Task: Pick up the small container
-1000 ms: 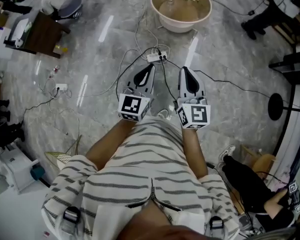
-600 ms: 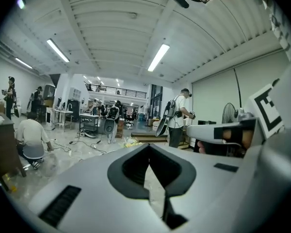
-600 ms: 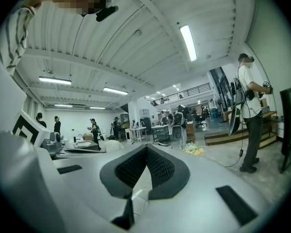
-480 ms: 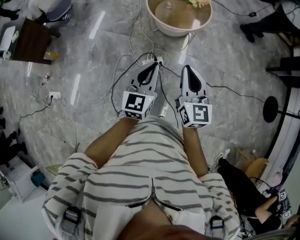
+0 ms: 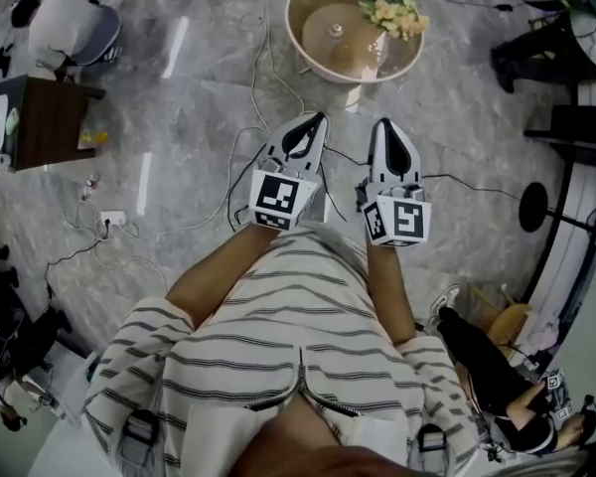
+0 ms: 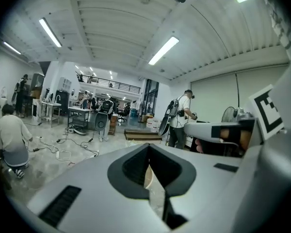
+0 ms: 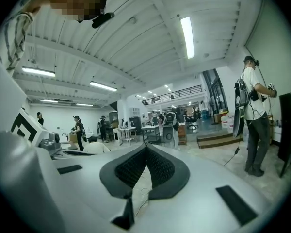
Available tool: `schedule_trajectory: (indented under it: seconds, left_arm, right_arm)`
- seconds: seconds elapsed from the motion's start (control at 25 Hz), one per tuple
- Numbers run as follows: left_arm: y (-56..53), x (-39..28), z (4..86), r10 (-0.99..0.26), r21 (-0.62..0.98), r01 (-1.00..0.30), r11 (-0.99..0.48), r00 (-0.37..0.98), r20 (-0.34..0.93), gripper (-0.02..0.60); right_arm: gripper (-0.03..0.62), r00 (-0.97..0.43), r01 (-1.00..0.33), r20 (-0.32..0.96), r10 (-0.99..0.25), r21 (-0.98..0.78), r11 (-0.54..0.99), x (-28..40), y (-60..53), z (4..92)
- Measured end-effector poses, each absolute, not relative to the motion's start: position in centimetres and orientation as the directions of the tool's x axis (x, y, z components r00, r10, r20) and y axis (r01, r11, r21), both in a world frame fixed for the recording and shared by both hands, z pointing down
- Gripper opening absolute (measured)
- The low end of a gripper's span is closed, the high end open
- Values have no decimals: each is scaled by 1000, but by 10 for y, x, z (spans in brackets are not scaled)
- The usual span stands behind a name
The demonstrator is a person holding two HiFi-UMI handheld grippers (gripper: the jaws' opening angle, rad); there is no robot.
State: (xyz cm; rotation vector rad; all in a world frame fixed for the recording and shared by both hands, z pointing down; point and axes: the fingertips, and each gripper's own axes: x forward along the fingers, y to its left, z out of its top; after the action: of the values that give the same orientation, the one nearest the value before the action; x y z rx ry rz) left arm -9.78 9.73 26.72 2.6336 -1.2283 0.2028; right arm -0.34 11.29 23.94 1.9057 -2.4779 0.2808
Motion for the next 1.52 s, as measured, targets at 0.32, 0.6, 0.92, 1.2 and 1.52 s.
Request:
schedule_trajectory:
  seconds: [0.32,0.6,0.92,1.2,1.52]
  left_arm:
    - [45,-99,263,-699,160,-735,-659,677,230,-2]
    - [11,-98,288,-706,203,-757,-621,653,274,-2]
    - [-45,-54,321,-745,176,-815,-553,578,334,-2]
    - [-93,-18,355,-799,142,-877,-458,477,367,-2]
    - [-133,-3,433,-816,136,-920,-367,389,427,-2]
  right_arm:
    - [5,-255,-963,149,-955,-131,236,-25,55,246]
    - [5,-279,-956,185,-942,-146,254,-21,17,263]
    - [6,-355,-927,213,-910,-206,314,24,-36,297]
    - [6,-433,-897,225,-873,-207,391,64,-95,324]
    - [8,-481,-866,269,-834,-291,406,87,-135,394]
